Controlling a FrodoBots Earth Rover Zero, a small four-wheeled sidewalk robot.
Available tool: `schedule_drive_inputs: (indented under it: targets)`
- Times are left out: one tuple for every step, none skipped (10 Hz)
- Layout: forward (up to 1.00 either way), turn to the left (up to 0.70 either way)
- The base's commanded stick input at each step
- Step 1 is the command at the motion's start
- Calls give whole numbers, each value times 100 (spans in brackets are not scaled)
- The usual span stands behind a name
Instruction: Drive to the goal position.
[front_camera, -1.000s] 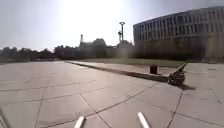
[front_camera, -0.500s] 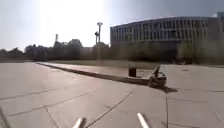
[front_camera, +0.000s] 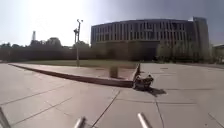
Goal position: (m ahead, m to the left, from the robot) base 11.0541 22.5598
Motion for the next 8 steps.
schedule_drive_inputs:
  targets:
    - [70, 22]
    - [70, 35]
    - [70, 35]
    - [70, 35]
    - [70, 35]
    - [70, 35]
    - [70, 35]
    - [70, 35]
